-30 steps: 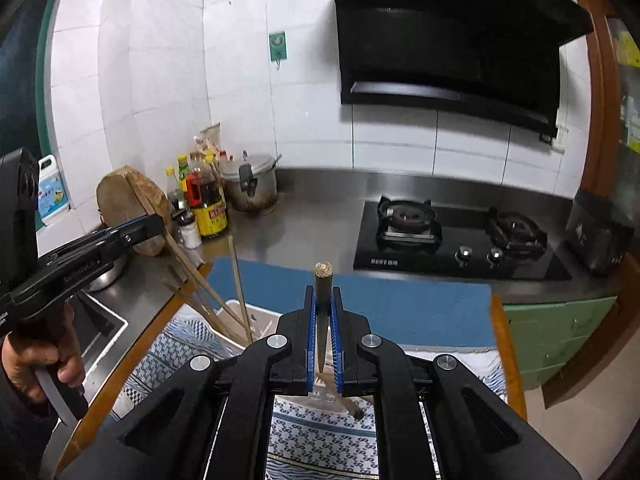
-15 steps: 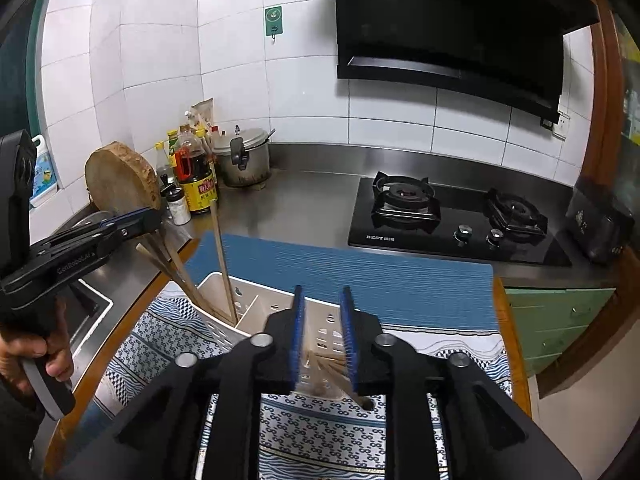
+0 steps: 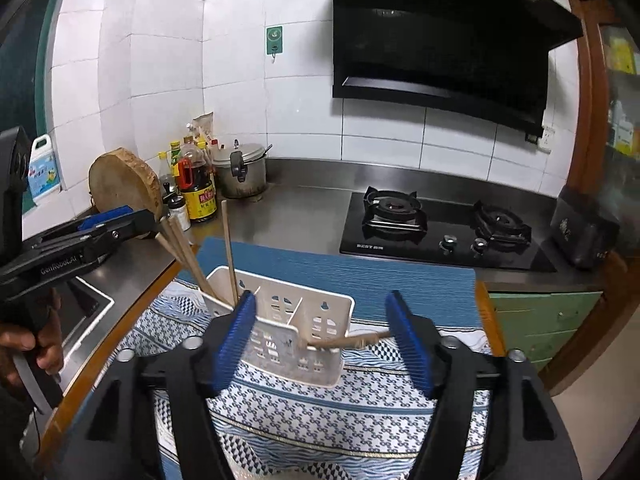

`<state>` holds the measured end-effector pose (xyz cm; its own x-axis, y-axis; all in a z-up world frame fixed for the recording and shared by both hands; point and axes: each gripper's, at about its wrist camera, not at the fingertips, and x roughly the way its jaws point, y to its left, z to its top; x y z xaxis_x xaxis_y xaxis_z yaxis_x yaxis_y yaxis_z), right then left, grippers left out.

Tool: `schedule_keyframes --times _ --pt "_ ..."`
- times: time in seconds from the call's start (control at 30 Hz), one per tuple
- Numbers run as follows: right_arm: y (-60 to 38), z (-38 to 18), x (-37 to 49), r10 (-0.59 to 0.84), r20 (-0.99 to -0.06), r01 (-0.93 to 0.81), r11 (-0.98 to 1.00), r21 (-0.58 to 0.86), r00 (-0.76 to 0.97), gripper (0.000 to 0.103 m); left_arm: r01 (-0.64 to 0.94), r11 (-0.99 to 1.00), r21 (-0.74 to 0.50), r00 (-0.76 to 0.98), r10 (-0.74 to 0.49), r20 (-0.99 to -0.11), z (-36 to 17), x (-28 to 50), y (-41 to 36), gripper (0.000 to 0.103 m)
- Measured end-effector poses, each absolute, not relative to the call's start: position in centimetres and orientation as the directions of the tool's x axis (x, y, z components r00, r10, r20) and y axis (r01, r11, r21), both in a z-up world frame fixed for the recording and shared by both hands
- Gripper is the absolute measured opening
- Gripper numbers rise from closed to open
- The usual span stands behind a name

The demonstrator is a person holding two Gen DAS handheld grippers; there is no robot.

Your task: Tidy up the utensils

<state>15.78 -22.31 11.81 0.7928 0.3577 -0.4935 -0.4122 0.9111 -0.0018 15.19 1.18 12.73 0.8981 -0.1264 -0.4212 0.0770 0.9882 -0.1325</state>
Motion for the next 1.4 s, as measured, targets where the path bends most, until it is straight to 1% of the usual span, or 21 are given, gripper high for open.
schedule_keyframes --times 0.03,0.07,0.13,0.17,0.2,0.33,0.43,0.53,0.77,0.9,1.07,1.3,1.4 --pt "-22.3 11.7 15.2 0.354 -0.489 -0.412 0.911 -0.013 0.797 0.077 0.075 0.988 -0.134 0.898 -0.125 -0.421 12.6 14.7 1.2 0.064" --pt "-22.3 11.4 14.4 0.346 -0.483 -0.411 0.911 -0.031 0.805 0.078 0.074 0.988 -0.135 0.898 -0.125 -0.422 12.5 14.2 1.2 0.068" --pt "-22.2 10.9 13.1 0.34 -0.477 -0.413 0.909 -0.054 0.81 0.083 0.073 0.988 -0.135 0.898 -0.124 -0.421 12.0 13.0 1.0 0.073" --pt "-22.1 10.7 12.5 0.341 -0.476 -0.418 0.907 -0.061 0.81 0.084 0.071 0.989 -0.132 0.897 -0.121 -0.425 11.8 12.5 0.9 0.075" --pt "-22.0 10.3 11.7 0.339 -0.475 -0.419 0.905 -0.072 0.812 0.085 0.07 0.989 -0.131 0.897 -0.12 -0.426 11.6 12.2 0.9 0.079" --pt "-22.0 9.4 9.9 0.343 -0.48 -0.424 0.903 -0.068 0.807 0.089 0.06 0.991 -0.117 0.894 -0.106 -0.435 10.5 10.0 0.5 0.086" --pt "-22.4 8.6 8.8 0.34 -0.49 -0.414 0.909 -0.047 0.803 0.09 0.044 0.994 -0.101 0.897 -0.084 -0.434 9.9 8.2 0.4 0.092" --pt "-22.7 7.8 8.3 0.336 -0.508 -0.404 0.914 -0.027 0.793 0.091 0.026 0.996 -0.085 0.899 -0.061 -0.434 9.5 6.9 0.4 0.095" --pt "-23.5 6.0 7.2 0.324 -0.55 -0.37 0.929 0.029 0.77 0.092 -0.024 0.998 -0.053 0.9 -0.001 -0.435 8.9 4.3 0.2 0.098" --pt "-24.0 5.3 6.7 0.317 -0.564 -0.35 0.935 0.053 0.763 0.092 -0.038 0.997 -0.063 0.896 0.007 -0.444 8.5 3.6 0.4 0.098" --pt "-24.5 5.0 6.4 0.312 -0.572 -0.338 0.939 0.065 0.758 0.092 -0.075 0.995 -0.062 0.893 0.039 -0.449 8.0 2.7 0.8 0.098" --pt "-24.7 4.7 5.9 0.308 -0.576 -0.327 0.942 0.074 0.757 0.092 -0.089 0.993 -0.073 0.879 0.044 -0.475 7.4 2.3 1.2 0.098" --pt "-24.8 4.6 5.8 0.311 -0.577 -0.328 0.941 0.078 0.755 0.092 -0.086 0.995 -0.056 0.874 0.049 -0.483 7.1 2.1 1.2 0.098"
